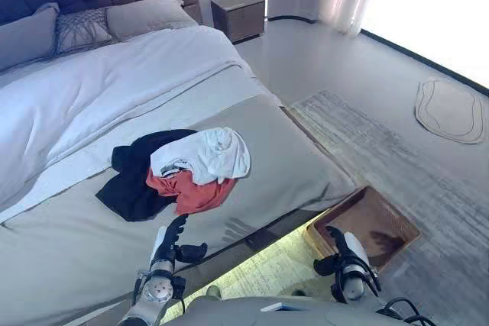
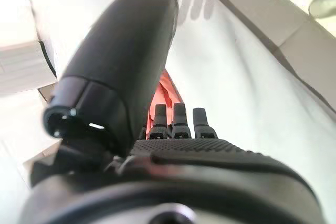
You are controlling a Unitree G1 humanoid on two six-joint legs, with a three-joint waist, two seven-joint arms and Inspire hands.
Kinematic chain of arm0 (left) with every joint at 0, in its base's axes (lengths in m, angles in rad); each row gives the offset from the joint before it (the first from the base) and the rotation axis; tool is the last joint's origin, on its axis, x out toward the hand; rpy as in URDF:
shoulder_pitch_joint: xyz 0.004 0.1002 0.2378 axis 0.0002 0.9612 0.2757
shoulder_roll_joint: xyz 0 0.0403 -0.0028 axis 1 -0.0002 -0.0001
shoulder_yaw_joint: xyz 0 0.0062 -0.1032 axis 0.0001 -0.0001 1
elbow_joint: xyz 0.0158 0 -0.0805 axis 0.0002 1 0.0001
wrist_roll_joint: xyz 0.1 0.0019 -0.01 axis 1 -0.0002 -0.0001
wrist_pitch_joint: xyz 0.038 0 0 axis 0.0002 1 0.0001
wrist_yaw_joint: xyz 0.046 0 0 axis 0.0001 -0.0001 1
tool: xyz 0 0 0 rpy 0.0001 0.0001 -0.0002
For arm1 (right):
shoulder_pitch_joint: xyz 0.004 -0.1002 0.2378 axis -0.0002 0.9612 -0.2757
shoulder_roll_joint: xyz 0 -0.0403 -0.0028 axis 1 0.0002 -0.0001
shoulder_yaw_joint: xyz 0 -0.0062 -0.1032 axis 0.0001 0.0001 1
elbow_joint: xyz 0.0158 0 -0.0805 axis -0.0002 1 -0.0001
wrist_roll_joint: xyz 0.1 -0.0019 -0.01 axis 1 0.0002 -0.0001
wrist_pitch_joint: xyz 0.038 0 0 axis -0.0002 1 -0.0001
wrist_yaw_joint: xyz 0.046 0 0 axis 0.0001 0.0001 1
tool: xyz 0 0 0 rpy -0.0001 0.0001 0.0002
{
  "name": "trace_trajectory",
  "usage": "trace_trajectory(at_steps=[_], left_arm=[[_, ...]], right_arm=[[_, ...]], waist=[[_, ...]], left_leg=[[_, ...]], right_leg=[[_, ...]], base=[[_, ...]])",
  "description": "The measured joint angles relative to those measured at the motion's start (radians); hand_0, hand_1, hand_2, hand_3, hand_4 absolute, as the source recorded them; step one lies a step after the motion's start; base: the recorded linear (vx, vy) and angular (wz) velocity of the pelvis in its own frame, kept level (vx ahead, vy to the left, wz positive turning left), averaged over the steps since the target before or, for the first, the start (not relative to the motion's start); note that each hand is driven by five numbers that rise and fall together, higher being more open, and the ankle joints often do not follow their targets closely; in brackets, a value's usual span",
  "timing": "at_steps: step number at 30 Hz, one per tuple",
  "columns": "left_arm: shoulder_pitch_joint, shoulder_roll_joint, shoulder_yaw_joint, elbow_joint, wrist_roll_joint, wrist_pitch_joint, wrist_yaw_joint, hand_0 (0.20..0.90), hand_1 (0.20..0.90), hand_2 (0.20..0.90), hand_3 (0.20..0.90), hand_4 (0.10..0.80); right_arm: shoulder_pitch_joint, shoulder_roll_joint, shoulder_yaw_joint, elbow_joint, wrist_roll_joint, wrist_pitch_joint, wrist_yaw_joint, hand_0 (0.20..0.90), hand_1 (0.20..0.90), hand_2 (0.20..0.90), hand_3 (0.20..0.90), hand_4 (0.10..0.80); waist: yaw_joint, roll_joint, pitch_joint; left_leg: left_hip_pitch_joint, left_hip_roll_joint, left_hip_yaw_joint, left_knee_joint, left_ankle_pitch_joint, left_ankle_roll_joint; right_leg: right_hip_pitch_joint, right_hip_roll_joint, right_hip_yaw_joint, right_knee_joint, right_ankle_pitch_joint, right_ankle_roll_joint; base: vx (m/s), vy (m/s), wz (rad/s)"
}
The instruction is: Pick up the clothes from the bed and place them into the basket
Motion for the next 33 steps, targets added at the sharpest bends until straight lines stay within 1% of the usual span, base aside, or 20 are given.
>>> trace_trajectory(at_steps=[9, 16, 20, 26, 30, 33], left_arm=[[0.000, 0.000, 0.000, 0.000, -0.001, 0.000, 0.005, 0.900, 0.900, 0.900, 0.900, 0.800], [-0.001, -0.002, 0.000, -0.002, -0.027, 0.001, -0.013, 0.900, 0.900, 0.900, 0.900, 0.800], [0.000, -0.004, 0.000, -0.001, -0.022, 0.011, -0.008, 0.900, 0.900, 0.900, 0.900, 0.800], [-0.001, -0.005, 0.001, 0.000, -0.017, 0.046, 0.032, 0.900, 0.900, 0.900, 0.900, 0.800], [-0.001, -0.005, 0.001, 0.000, -0.017, 0.046, 0.059, 0.900, 0.900, 0.900, 0.900, 0.800], [-0.001, -0.005, 0.005, -0.002, -0.016, 0.046, 0.088, 0.900, 0.900, 0.900, 0.900, 0.800]], right_arm=[[-0.001, 0.000, 0.000, 0.000, 0.002, -0.002, 0.000, 0.900, 0.900, 0.900, 0.900, 0.800], [0.000, -0.002, 0.003, -0.026, 0.015, -0.024, 0.008, 0.900, 0.900, 0.900, 0.900, 0.800], [0.000, -0.002, 0.007, -0.028, 0.014, -0.043, 0.007, 0.900, 0.900, 0.900, 0.900, 0.800], [-0.002, -0.003, 0.010, -0.038, 0.010, -0.044, 0.007, 0.900, 0.900, 0.900, 0.900, 0.800], [-0.002, -0.003, 0.011, -0.039, 0.008, -0.044, -0.005, 0.900, 0.900, 0.900, 0.900, 0.800], [-0.001, -0.005, 0.015, -0.054, -0.030, -0.041, -0.023, 0.900, 0.900, 0.900, 0.900, 0.800]], waist=[[0.000, 0.003, 0.001], [0.000, 0.015, 0.009], [0.001, 0.015, 0.010], [0.001, 0.015, 0.010], [0.003, 0.013, 0.011], [0.006, 0.012, 0.011]], left_leg=[[-0.002, 0.000, 0.000, 0.000, 0.000, 0.000], [-0.003, 0.000, 0.000, 0.000, 0.000, 0.000], [-0.004, 0.000, -0.001, 0.000, 0.000, 0.000], [-0.008, 0.000, -0.002, 0.000, 0.000, 0.000], [-0.011, 0.000, -0.007, 0.000, 0.000, 0.000], [-0.012, 0.000, -0.011, 0.000, 0.000, 0.000]], right_leg=[[-0.002, 0.000, 0.000, 0.000, 0.000, 0.000], [-0.003, 0.000, 0.000, 0.000, 0.000, 0.000], [-0.003, 0.000, -0.001, 0.000, 0.000, 0.000], [-0.006, 0.000, -0.002, 0.000, 0.000, 0.000], [-0.006, 0.000, -0.008, 0.000, 0.000, 0.000], [-0.005, 0.000, -0.013, 0.000, 0.000, 0.000]], base=[[0.000, 0.000, 0.00], [0.000, 0.000, 0.00], [0.000, 0.000, 0.00], [0.000, 0.000, 0.00], [0.000, -0.002, 0.03], [0.007, -0.002, 0.04]])
